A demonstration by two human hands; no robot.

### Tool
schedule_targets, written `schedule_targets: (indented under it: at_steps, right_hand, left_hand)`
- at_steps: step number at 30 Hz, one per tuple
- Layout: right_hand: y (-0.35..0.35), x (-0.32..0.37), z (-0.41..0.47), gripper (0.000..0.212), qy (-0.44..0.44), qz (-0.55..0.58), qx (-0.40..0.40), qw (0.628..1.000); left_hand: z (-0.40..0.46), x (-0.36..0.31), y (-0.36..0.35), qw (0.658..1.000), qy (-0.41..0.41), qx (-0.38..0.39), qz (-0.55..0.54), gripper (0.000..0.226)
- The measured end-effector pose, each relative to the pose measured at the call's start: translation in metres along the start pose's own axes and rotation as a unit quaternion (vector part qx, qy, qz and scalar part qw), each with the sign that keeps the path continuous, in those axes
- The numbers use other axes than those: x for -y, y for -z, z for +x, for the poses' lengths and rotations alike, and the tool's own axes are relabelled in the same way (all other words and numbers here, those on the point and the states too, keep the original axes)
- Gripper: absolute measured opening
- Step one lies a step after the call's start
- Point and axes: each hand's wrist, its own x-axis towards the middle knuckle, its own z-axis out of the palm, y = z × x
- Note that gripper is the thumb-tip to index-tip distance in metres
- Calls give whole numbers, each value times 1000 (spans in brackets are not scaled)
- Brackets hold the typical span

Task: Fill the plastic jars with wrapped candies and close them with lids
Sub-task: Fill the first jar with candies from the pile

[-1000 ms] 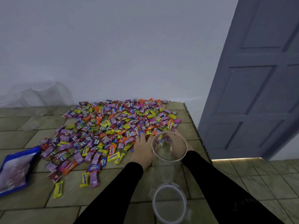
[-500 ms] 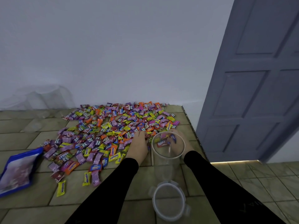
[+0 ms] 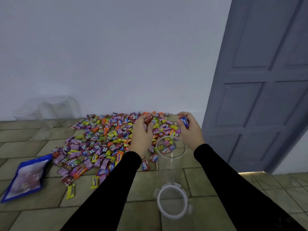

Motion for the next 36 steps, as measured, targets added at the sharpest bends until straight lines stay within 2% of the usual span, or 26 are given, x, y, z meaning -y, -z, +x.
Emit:
schedule_targets:
  at_steps: [4,10,16,21,24,30,36]
  right_hand:
    - [3,30,-9,13,31,41,-9,999]
    - [-7,46,-32,14,33,84,0,996]
    - [-19,40,-40,17,-12,116,-21,993]
    - [-21,41,-40,24,-38,168,-40,984]
    - [-22,39,-40,35,-53,181,-45,981]
    - [-24,40,-42,39,-64,180,-61,980]
    - [-23,42,-46,30,-40,198,-36,979]
  left_hand:
    - [-10,-31,6,996,-32,-33,-73,30]
    - [-32,-49,-7,990,-63,-27,-120,27]
    - [-43,-37,-18,994,-8,-17,-106,39]
    - [-47,-40,-18,981,7,-18,-192,16]
    - [-47,-36,-18,972,20,-9,-235,12]
    - [-47,-34,-18,974,-11,-8,-225,11]
    - [-48,-34,-15,964,-19,7,-264,7]
